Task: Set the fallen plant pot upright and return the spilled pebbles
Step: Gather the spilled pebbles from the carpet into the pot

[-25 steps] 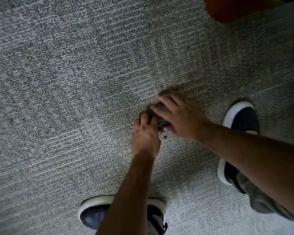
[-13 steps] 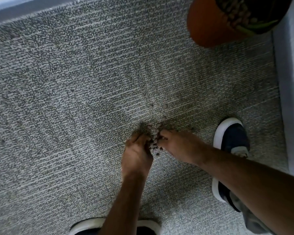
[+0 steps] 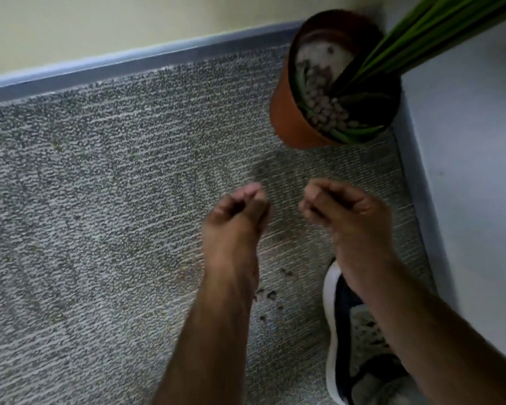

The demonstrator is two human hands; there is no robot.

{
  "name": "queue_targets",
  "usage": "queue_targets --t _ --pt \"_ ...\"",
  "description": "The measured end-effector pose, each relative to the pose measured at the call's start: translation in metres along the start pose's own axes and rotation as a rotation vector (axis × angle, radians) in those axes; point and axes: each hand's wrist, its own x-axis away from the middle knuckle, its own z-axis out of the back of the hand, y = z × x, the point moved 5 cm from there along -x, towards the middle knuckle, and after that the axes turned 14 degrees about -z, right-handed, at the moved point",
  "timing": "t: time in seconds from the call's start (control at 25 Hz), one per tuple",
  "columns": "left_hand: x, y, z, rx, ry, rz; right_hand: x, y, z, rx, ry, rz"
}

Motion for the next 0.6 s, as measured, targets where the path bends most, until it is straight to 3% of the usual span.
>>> queue_targets --t 0.16,0.36,0.52,0.6 --pt "-0.007 0.031 -0.114 0.007 -0.141 -0.137 -0.019 -0.062 0.017 -0.28 0.033 -0.042" --pt "-0.015 0.034 -0.166 -0.398 -0.305 -0.15 -0.031 -0.087 0.013 -0.481 0.04 -0.129" --pt "-0.009 0.034 -0.161 -0.478 -0.482 -0.317 -0.028 -0.08 0.018 -0.241 0.097 0.03" --pt "-0.003 0.037 -0.133 -0.489 -0.436 -0.55 -0.021 -0.069 0.02 -0.045 0.162 0.176"
